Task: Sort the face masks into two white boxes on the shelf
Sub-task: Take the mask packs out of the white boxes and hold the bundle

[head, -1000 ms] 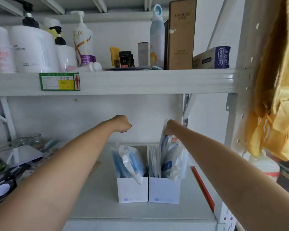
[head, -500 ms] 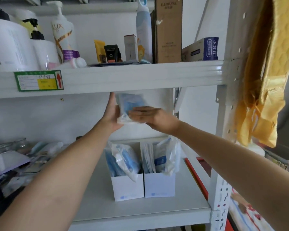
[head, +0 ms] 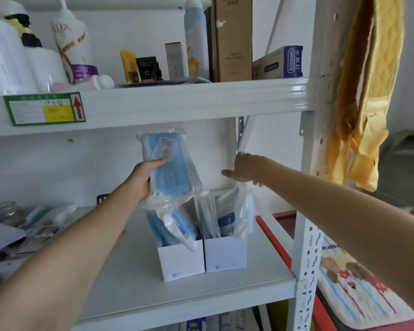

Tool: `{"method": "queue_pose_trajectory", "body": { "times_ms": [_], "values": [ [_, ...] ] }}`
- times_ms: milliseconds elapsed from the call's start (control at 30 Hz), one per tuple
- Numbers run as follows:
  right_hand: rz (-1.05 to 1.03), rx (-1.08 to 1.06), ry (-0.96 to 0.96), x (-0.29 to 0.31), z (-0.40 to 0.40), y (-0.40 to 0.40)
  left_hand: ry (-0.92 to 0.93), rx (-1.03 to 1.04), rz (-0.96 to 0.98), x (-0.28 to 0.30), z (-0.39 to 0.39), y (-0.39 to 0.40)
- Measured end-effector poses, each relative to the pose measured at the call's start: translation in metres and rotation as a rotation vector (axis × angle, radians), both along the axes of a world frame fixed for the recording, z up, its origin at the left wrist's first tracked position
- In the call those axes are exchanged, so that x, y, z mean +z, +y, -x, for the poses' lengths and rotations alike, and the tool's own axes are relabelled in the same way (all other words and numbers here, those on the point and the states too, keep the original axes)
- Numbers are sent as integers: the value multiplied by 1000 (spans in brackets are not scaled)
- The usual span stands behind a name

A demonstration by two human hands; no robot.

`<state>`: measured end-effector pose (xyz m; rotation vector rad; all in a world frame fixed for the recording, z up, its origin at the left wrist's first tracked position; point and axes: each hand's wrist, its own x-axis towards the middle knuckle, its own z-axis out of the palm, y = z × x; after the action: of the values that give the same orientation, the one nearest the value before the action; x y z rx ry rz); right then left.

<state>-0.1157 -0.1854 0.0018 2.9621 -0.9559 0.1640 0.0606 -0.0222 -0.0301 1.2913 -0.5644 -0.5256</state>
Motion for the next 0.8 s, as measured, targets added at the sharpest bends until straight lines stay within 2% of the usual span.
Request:
{"method": "queue_pose_trajectory", "body": {
  "times_ms": [67,133,200,300,367,400,467,533,600,733,800],
  "values": [
    [-271,-14,64,-8,-1,-4,-1,0,-17,1,2,3],
    [-395,7,100,-19,-4,-6,-15,-2,-31,6,6,6],
    [-342,42,112,-28,-6,-2,-33,5,-13,9,6,8],
    [-73,74,119,-35,-8,11,-36,-6,-7,9,10,8],
    [31,70,111,-36,-11,19,-33,-8,-20,8,12,9],
    [44,66,119,-36,-13,21,-29,-10,-20,7,13,10],
    [-84,64,108,-35,-14,23,-20,-8,-13,6,14,14],
    [-306,67,25,-26,-12,26,-10,3,-18,4,14,18],
    [-333,77,-138,-6,-9,30,-4,5,-41,4,15,22],
    [-72,152,-471,40,-1,39,14,6,-62,3,16,26],
    [124,238,-585,39,1,46,36,29,-48,1,18,24]
  ]
}}
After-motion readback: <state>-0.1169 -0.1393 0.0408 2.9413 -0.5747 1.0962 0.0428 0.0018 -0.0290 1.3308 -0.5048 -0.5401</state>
